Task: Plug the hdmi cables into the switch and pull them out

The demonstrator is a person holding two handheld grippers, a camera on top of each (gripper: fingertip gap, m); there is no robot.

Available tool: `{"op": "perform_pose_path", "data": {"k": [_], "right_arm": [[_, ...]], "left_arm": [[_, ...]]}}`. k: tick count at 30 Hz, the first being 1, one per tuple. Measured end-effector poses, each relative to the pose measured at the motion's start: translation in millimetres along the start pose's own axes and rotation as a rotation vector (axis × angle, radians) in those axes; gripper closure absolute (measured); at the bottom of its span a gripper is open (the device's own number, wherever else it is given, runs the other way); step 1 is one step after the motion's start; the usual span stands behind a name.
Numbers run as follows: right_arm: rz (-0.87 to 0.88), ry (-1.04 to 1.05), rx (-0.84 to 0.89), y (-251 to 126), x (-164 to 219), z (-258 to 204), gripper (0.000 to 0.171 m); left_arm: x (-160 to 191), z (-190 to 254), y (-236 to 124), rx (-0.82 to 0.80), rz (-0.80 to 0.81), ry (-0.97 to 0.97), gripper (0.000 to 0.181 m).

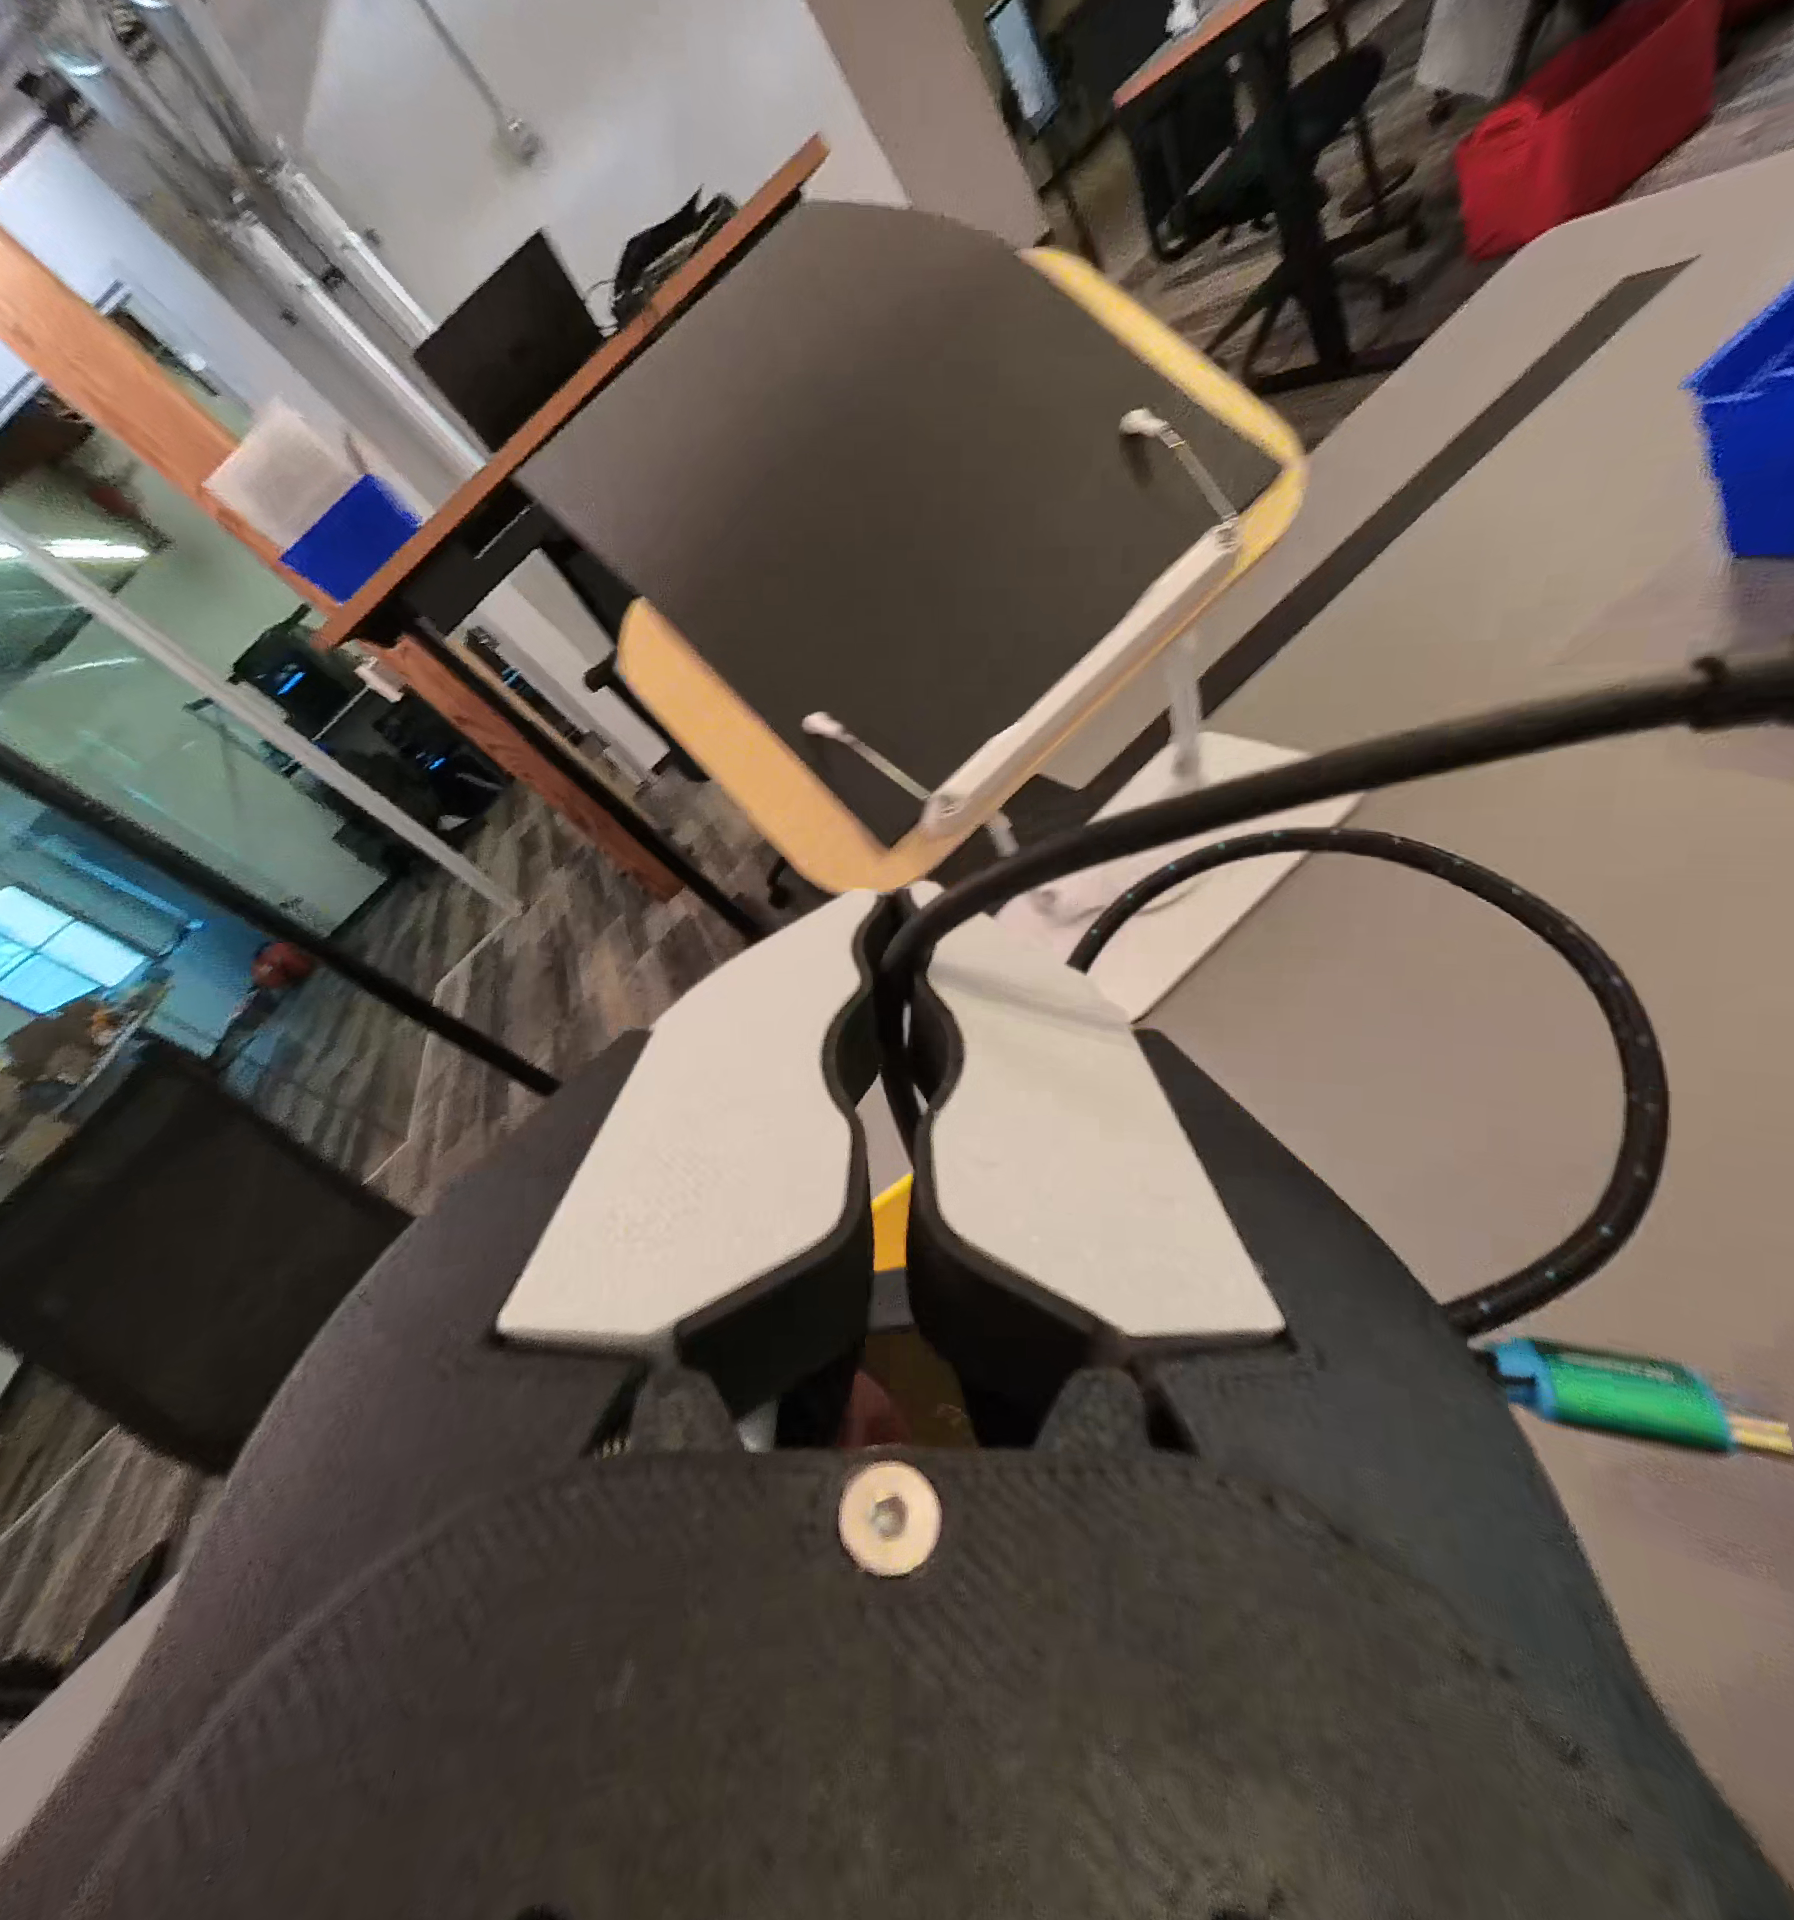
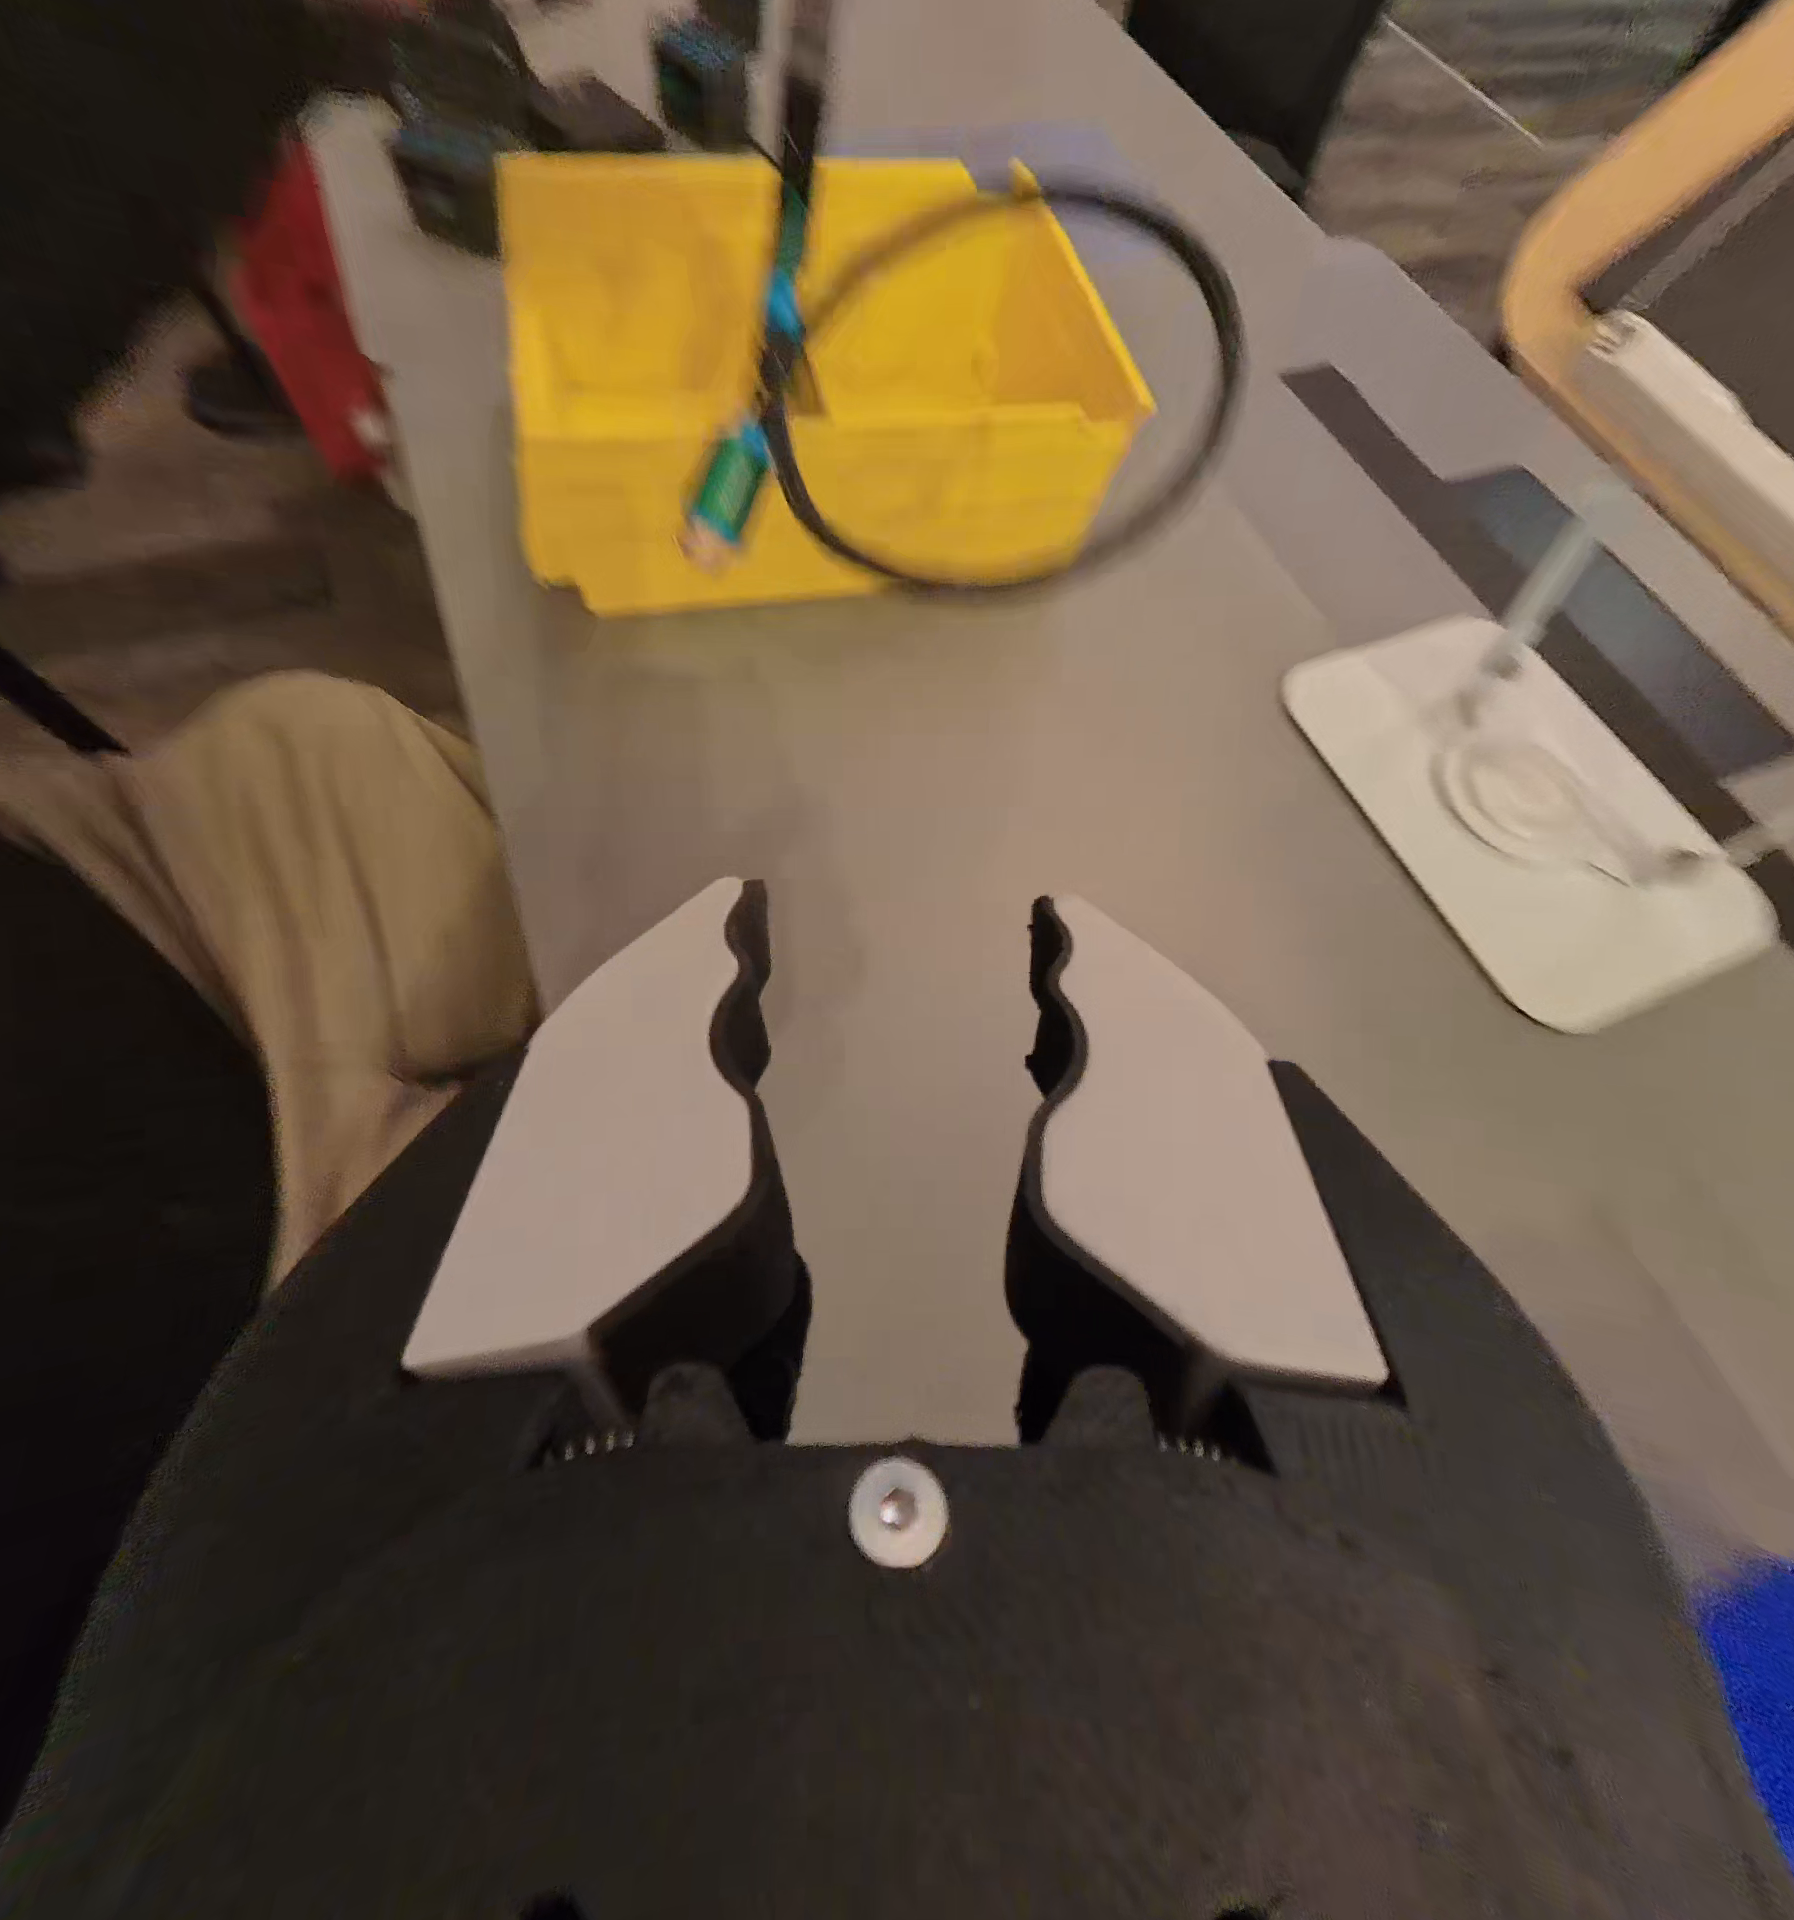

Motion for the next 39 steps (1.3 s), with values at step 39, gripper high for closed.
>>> {"op": "perform_pose_path", "data": {"k": [39], "right_arm": [[-0.087,-0.307,0.02,92,18,8,0.158]], "left_arm": [[19,139,-25,0.681,0.031,0.298,0.139]]}}
Point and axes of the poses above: each gripper's, where its closed fingertips meet, y out along the fingers, x out of its underside, z = x × y across the jaws, the point moved 6 cm from there along -y, back along the fingers, and after that the axes turned 10 degrees about -x, right-handed, at the moved point
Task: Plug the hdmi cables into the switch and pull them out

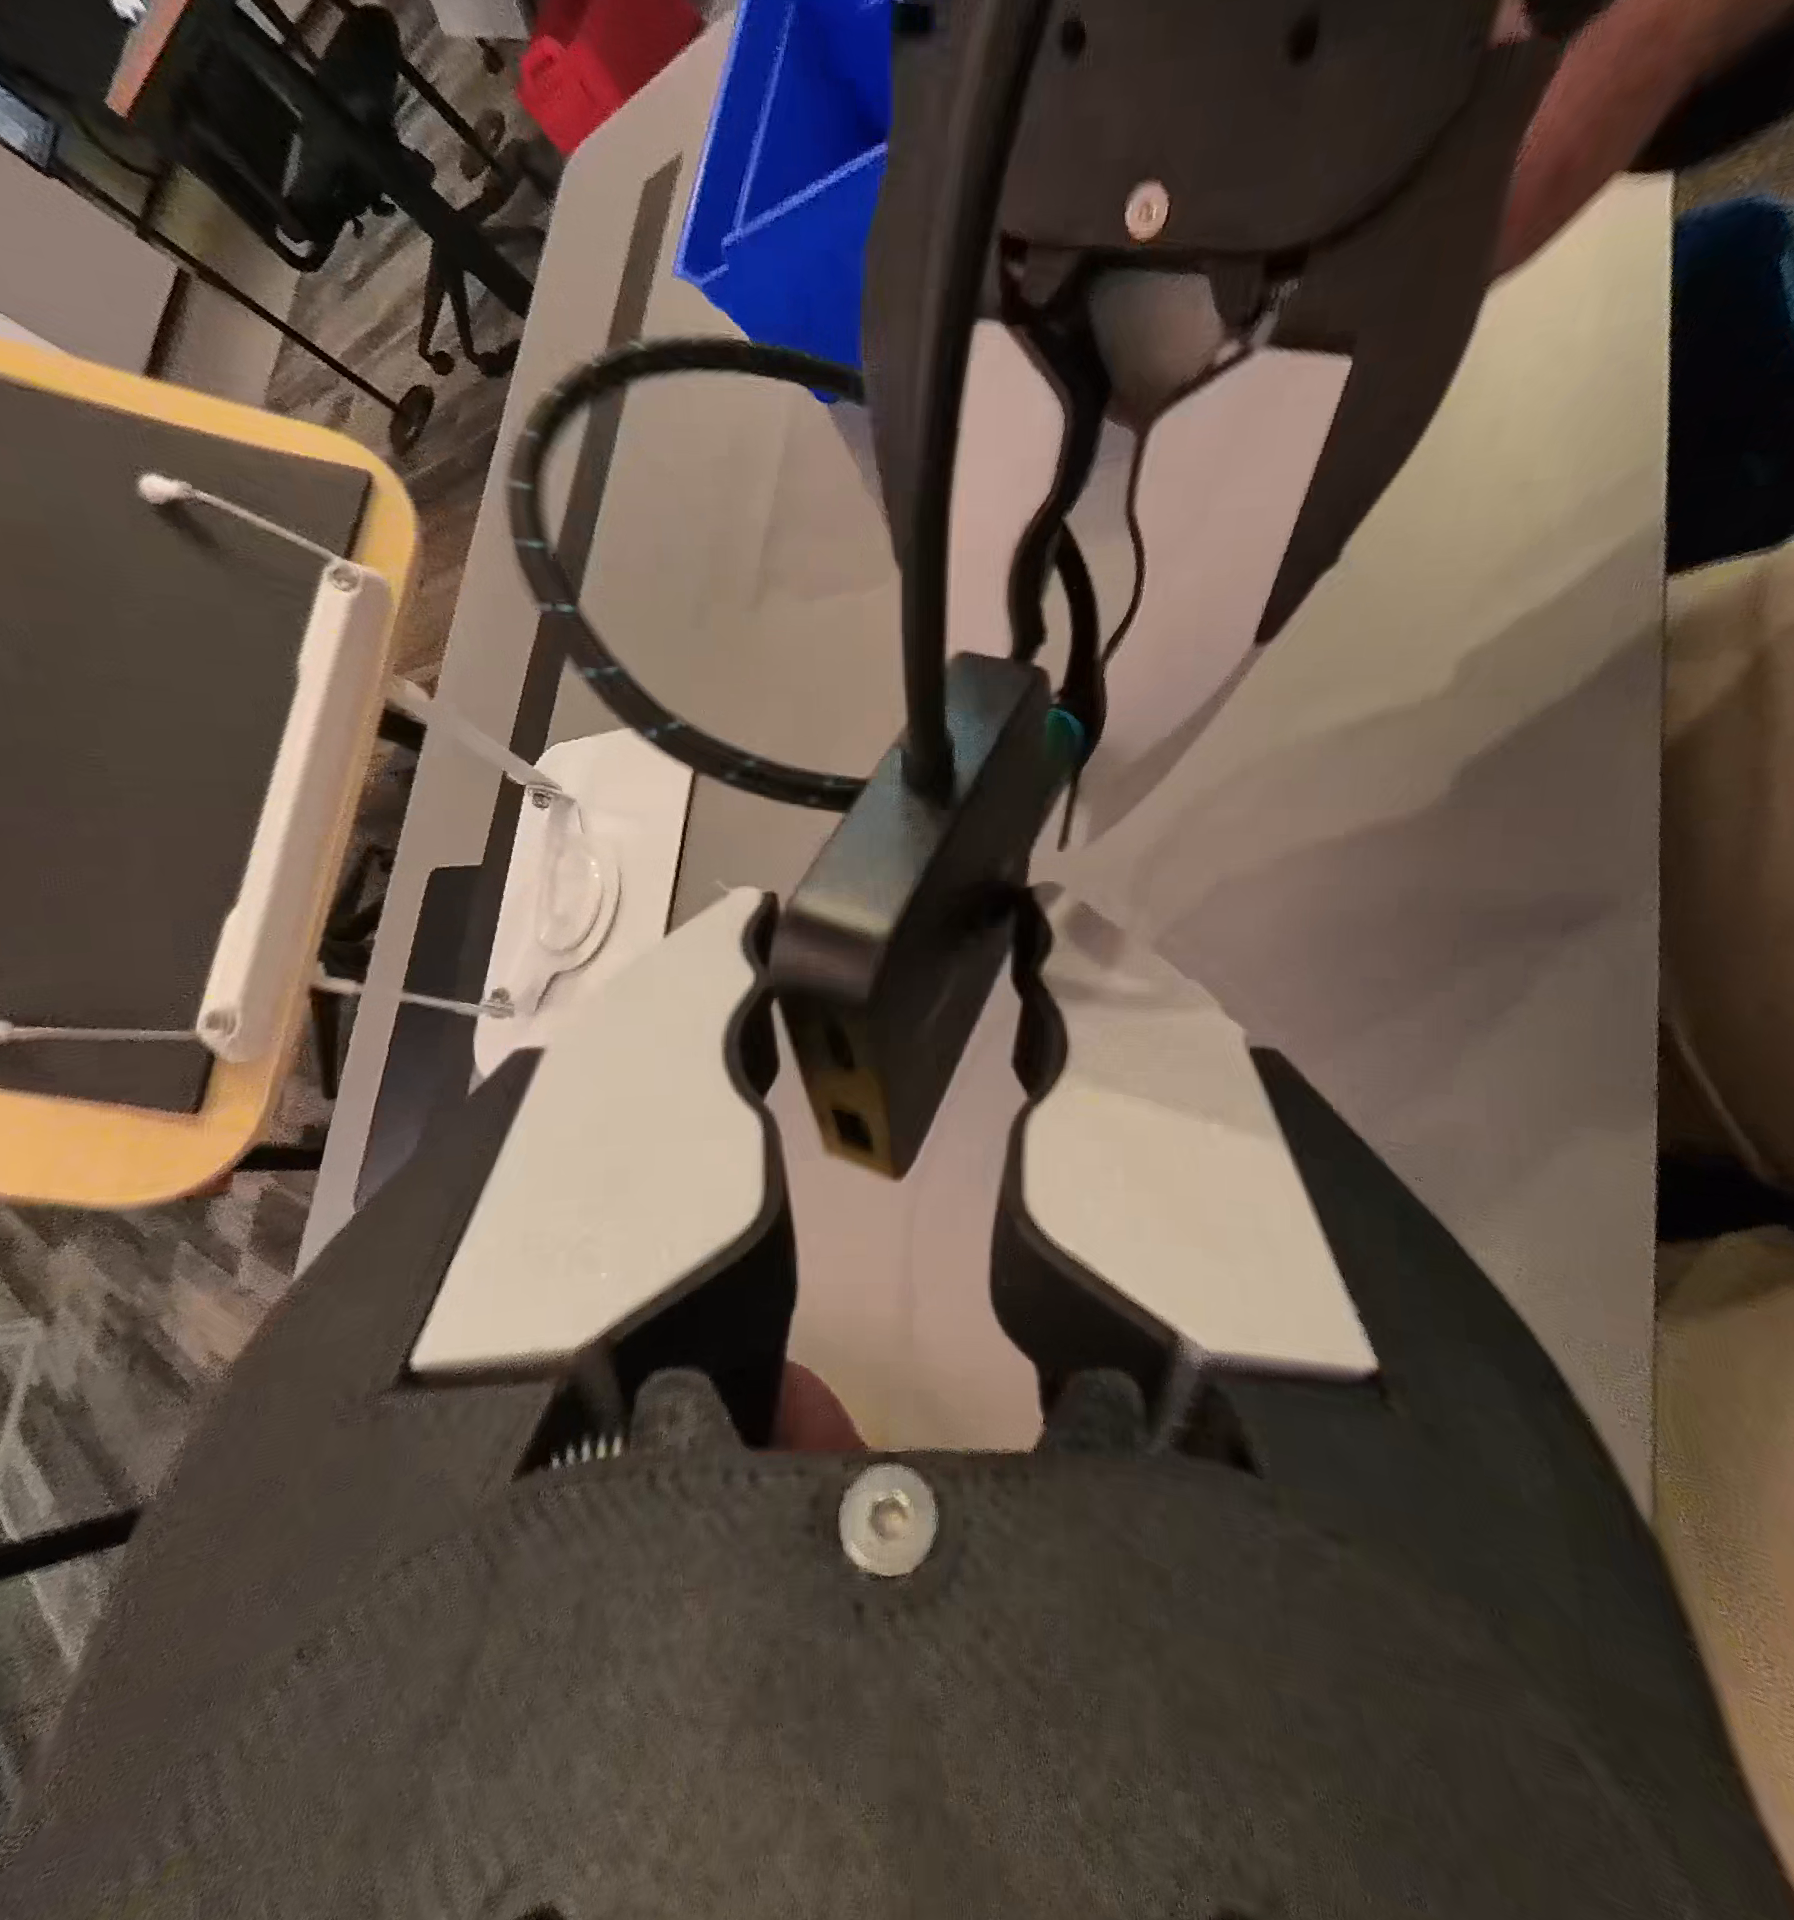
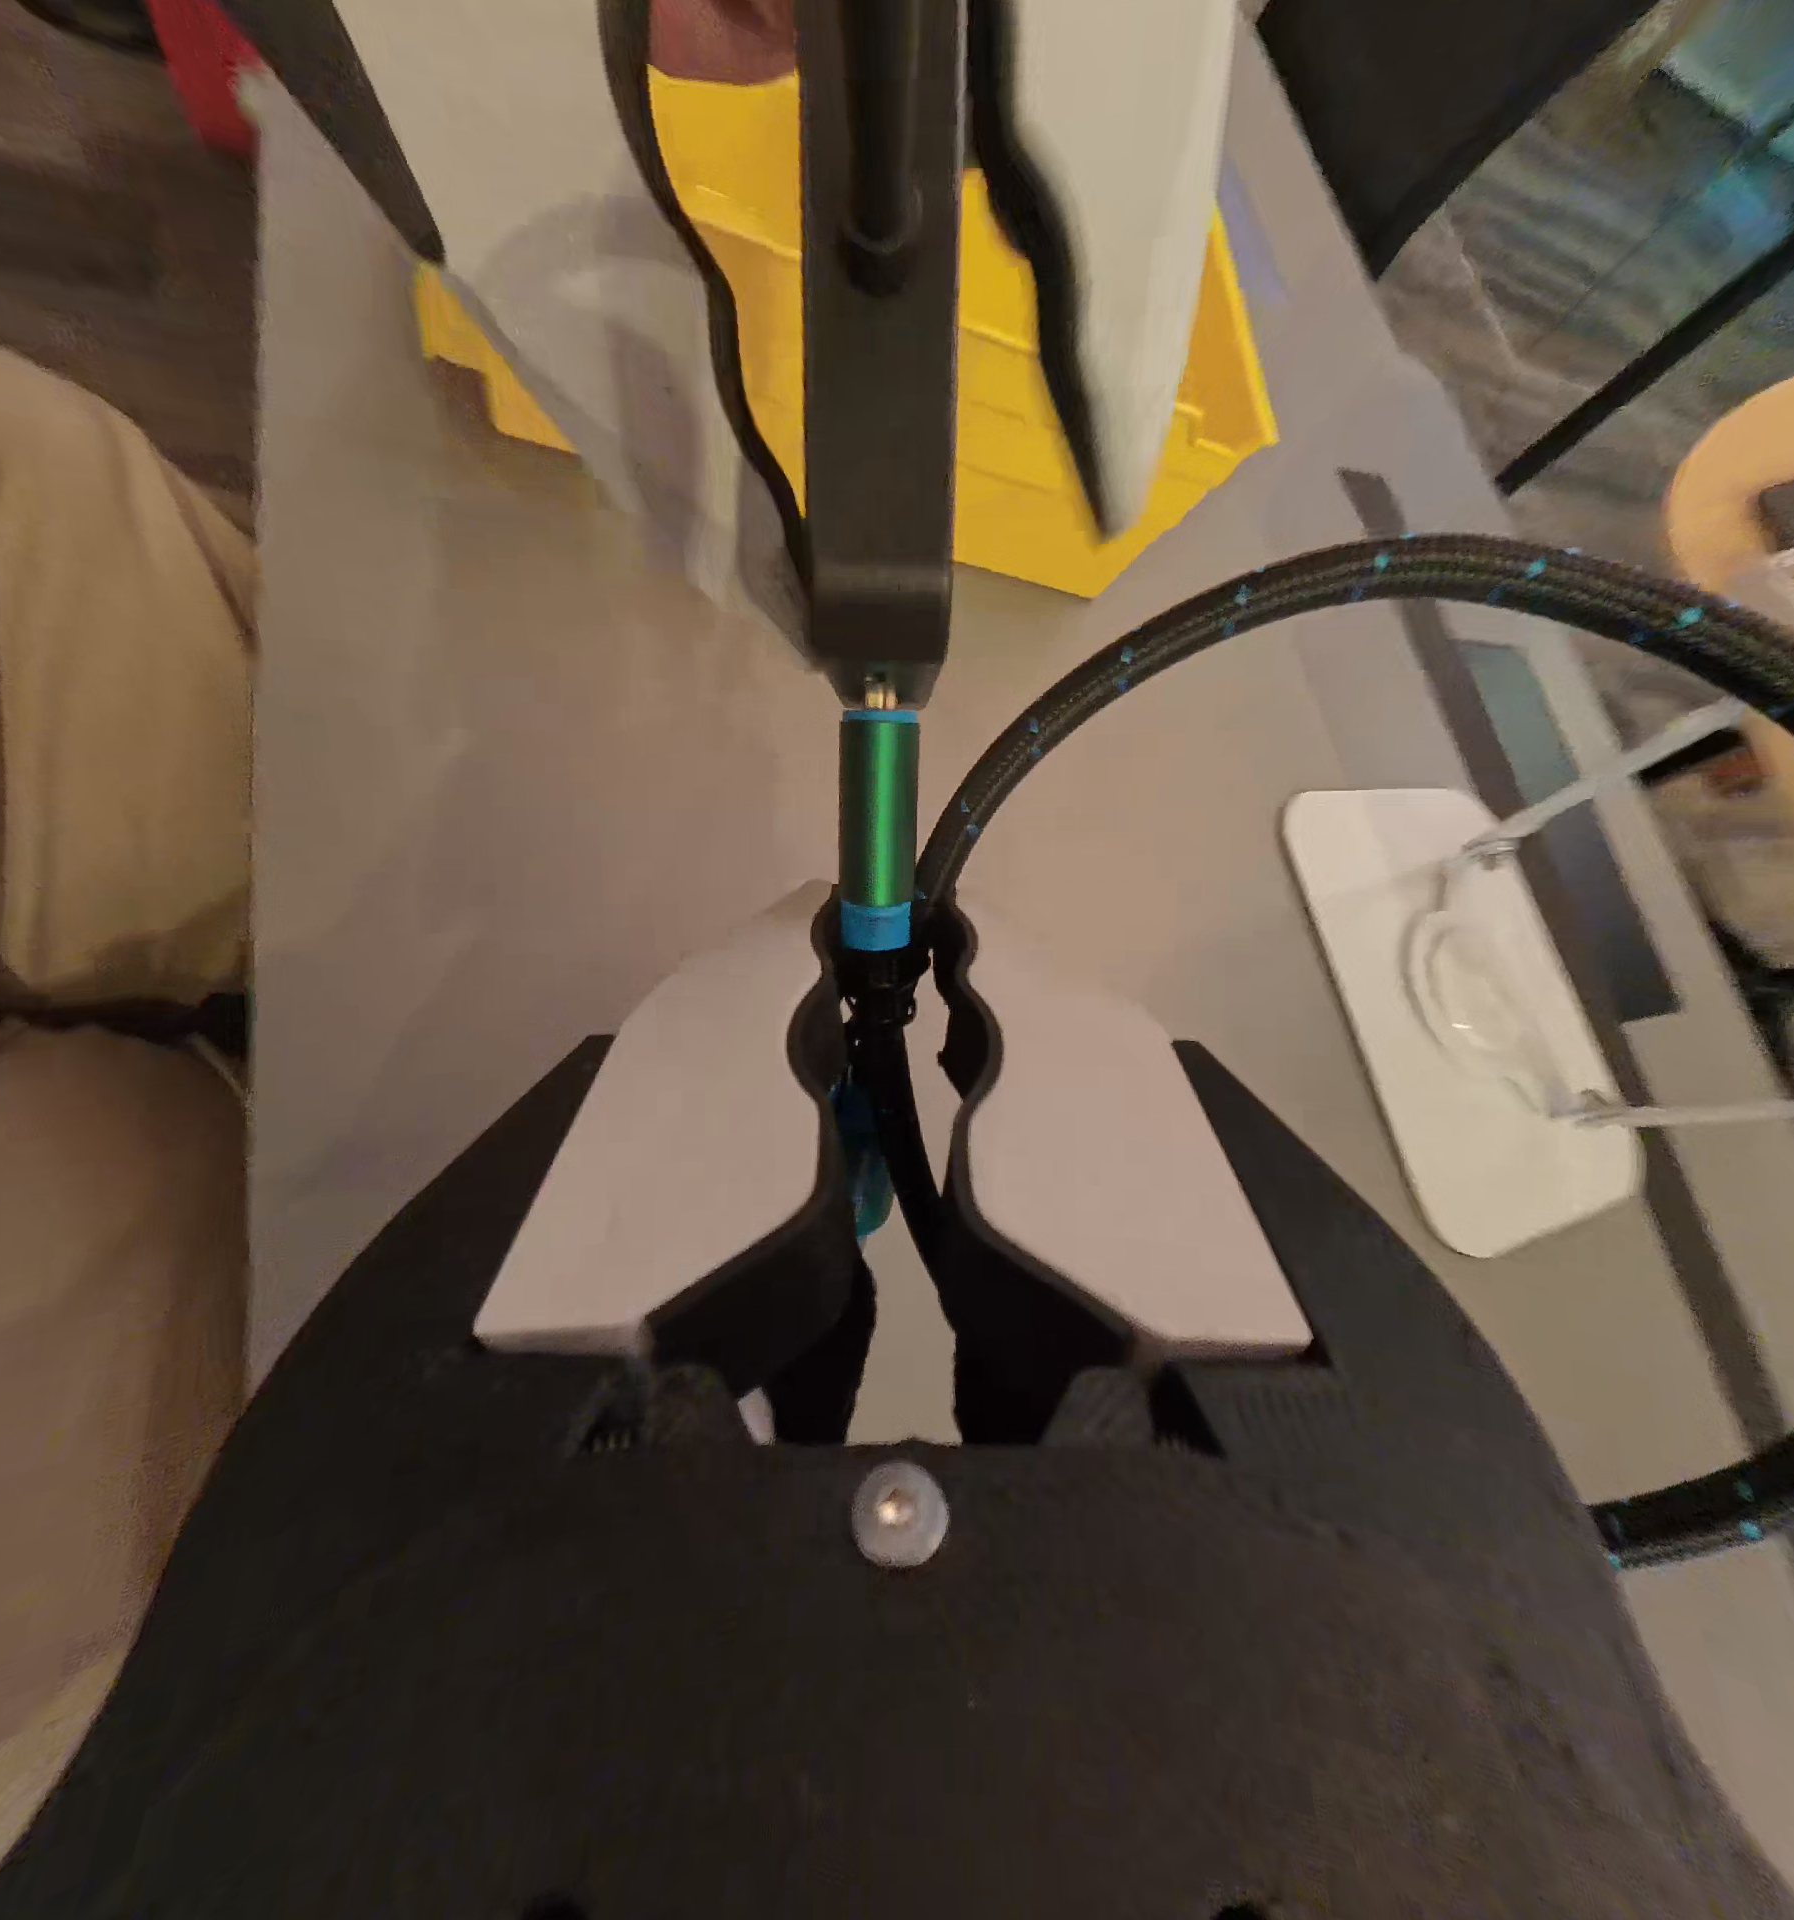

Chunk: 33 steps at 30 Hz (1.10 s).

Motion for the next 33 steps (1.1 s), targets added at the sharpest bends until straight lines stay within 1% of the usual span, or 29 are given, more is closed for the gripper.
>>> {"op": "perform_pose_path", "data": {"k": [1,3,6,8,11,15,16,21,22,26,28,29,30,31,33], "right_arm": [[-0.019,-0.034,0.035,-1,-1,0,0.158],[-0.044,-0.081,0.095,-6,-2,3,0.157],[-0.044,-0.181,0.198,-13,-8,2,0.151],[-0.034,-0.248,0.254,-18,-14,0,0.146],[-0.063,-0.39,0.326,-24,-18,-5,0.148],[-0.109,-0.469,0.373,-27,-23,-9,0.149],[-0.129,-0.478,0.374,-27,-23,-9,0.155],[-0.19,-0.469,0.352,-28,-23,-11,0.155],[-0.198,-0.475,0.349,-30,-23,-11,0.159],[-0.187,-0.478,0.325,-34,-22,-12,0.161],[-0.22,-0.473,0.335,-36,-21,-10,0.162],[-0.281,-0.46,0.36,-40,-12,-4,0.162],[-0.299,-0.427,0.371,-45,-2,4,0.161],[-0.271,-0.383,0.365,-52,4,9,0.162],[-0.262,-0.348,0.352,-62,5,13,0.161]], "left_arm": [[-2,5,1,0.013,0.01,0.034,0.149],[-3,10,1,0.021,0.035,0.075,0.16],[-6,12,-2,-0.002,0.068,0.123,0.166],[-10,11,-3,-0.055,0.09,0.166,0.167],[-16,13,-8,-0.074,0.098,0.238,0.167],[-25,19,-13,-0.106,0.112,0.327,0.167],[-26,20,-14,-0.114,0.113,0.346,0.167],[-32,27,-16,-0.108,0.12,0.382,0.168],[-32,27,-16,-0.112,0.127,0.386,0.168],[-33,27,-17,-0.091,0.148,0.352,0.167],[-34,25,-18,-0.09,0.151,0.339,0.167],[-33,21,-21,-0.1,0.153,0.321,0.167],[-31,13,-28,-0.124,0.154,0.303,0.167],[-29,6,-35,-0.122,0.154,0.274,0.168],[-29,-5,-45,-0.137,0.163,0.261,0.167]]}}
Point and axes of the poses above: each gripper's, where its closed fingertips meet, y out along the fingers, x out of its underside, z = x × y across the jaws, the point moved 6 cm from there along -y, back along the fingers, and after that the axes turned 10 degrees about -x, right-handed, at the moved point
